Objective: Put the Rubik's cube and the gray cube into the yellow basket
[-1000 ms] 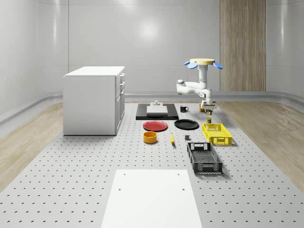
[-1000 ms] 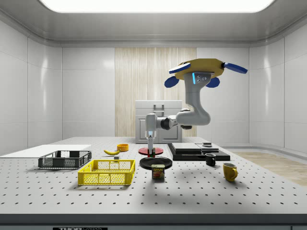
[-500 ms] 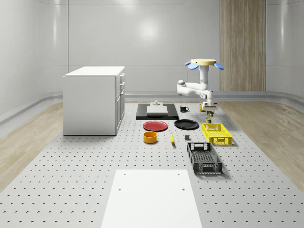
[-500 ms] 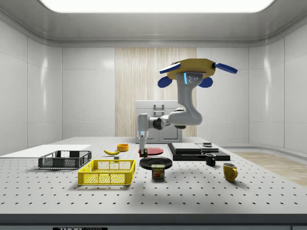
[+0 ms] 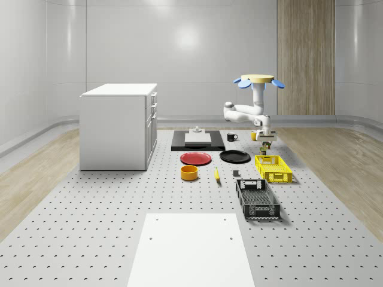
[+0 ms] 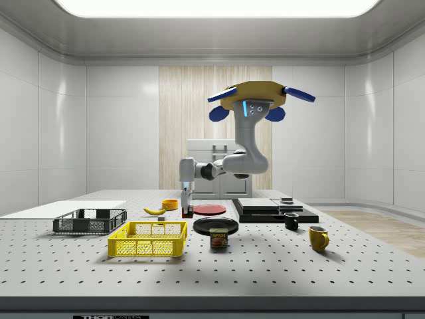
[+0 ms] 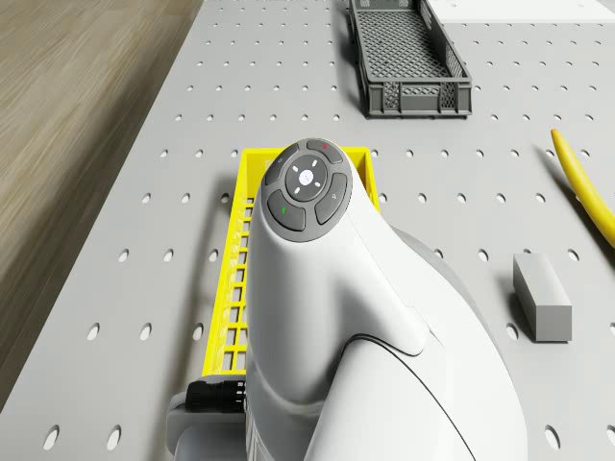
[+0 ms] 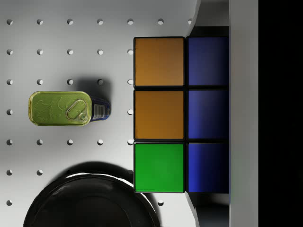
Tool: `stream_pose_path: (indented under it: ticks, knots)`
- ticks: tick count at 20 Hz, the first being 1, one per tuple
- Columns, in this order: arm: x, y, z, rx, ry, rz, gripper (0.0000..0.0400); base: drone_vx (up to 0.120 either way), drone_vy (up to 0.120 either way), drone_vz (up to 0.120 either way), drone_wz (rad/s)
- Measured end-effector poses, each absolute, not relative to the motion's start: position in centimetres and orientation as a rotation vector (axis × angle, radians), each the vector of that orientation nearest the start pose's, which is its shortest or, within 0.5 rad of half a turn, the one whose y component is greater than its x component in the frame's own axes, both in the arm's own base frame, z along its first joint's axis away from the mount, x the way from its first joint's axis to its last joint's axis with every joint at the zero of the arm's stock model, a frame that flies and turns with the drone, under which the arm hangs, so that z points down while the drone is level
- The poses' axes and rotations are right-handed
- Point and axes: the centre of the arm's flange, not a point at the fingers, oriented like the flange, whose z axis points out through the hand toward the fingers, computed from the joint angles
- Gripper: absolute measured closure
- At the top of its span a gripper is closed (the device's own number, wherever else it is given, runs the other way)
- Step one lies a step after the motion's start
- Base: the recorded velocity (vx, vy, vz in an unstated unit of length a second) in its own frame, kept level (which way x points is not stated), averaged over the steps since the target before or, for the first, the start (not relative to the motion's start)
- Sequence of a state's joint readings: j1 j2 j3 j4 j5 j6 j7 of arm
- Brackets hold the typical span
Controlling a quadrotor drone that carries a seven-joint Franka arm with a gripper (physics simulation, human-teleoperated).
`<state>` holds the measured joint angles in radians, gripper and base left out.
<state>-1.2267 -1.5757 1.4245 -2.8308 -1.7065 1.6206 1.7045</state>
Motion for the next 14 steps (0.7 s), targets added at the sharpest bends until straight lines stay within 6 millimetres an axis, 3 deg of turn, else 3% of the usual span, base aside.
stream_pose_path:
  ticks: [14]
  knots:
    - [32.08,0.0,48.07,0.001,-0.002,0.786,0.0075,0.12,0.0,0.0,0.0]
